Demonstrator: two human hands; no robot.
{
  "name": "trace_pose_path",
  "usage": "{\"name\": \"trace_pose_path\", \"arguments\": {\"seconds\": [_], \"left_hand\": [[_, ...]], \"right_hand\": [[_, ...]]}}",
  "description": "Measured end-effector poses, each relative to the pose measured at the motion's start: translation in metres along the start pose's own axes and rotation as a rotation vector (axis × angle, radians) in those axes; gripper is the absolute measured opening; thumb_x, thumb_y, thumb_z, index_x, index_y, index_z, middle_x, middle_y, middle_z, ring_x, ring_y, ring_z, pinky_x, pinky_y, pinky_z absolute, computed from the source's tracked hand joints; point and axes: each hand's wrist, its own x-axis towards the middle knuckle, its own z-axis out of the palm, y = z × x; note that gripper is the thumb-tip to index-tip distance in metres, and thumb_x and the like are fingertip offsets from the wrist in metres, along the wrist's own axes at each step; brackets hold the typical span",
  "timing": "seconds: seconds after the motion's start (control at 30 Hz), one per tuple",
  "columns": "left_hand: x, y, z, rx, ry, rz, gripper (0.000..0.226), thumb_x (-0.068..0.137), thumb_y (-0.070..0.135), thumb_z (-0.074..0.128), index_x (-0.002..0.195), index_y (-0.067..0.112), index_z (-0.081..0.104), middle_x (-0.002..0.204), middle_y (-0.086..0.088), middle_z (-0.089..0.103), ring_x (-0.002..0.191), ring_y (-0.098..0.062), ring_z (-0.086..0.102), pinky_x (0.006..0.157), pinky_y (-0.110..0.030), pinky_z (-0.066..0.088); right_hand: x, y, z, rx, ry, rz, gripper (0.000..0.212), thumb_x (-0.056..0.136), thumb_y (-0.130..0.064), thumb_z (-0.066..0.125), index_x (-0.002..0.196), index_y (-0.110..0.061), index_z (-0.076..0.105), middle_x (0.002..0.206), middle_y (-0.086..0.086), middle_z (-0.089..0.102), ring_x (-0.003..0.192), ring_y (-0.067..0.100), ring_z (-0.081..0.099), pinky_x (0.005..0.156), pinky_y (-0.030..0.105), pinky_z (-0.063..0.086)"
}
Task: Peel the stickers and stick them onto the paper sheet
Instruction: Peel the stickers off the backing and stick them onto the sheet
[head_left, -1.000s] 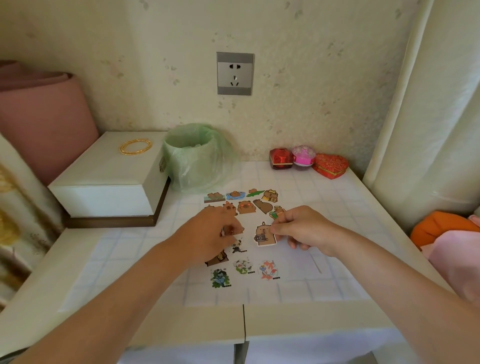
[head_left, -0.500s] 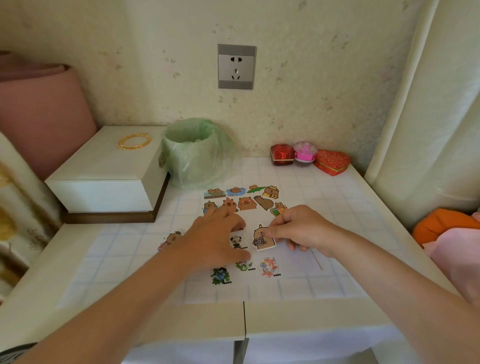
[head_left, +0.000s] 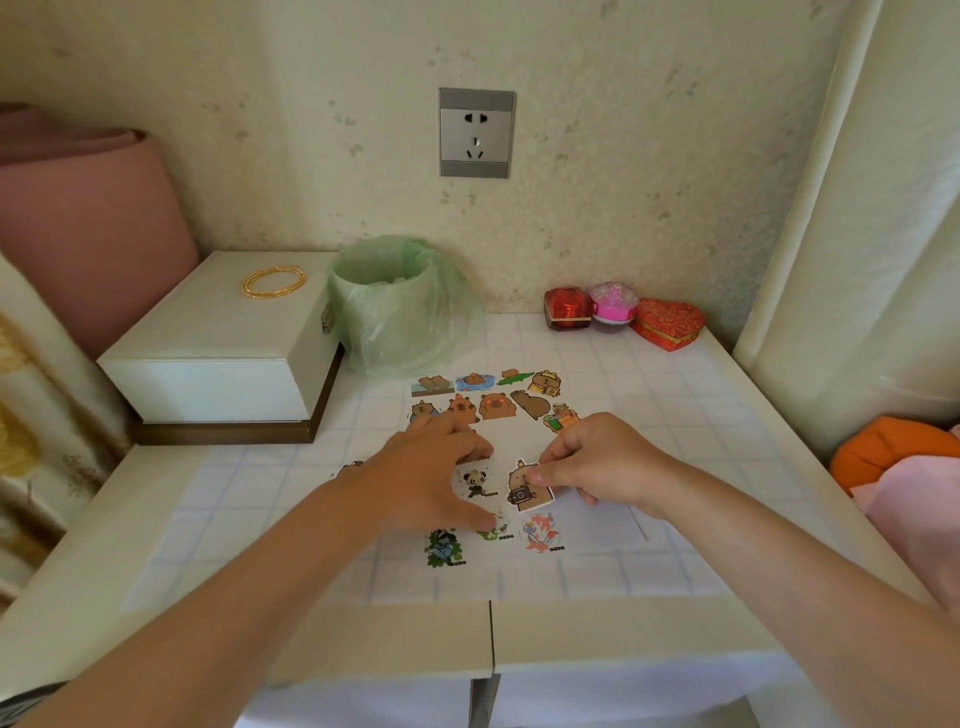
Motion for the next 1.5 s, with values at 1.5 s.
{"name": "trace_pose_path", "arguments": {"seconds": [1.5], "left_hand": [[-0.024, 0.008, 0.028, 0.247, 0.219, 0.432, 0.050, 0.092, 0.029, 0.039, 0.138, 0.043, 0.052, 0.122, 0.007, 0.054, 0.113, -0.019, 0.046, 0.081, -0.035, 0.046]], "right_hand": [[-0.010, -0.012, 0.014, -0.649, 0.302, -0.096, 0.038, 0.071, -0.065, 0.074, 0.081, -0.029, 0.067, 0.077, -0.009, 0.066, 0.077, 0.013, 0.063, 0.059, 0.026, 0.040]]}}
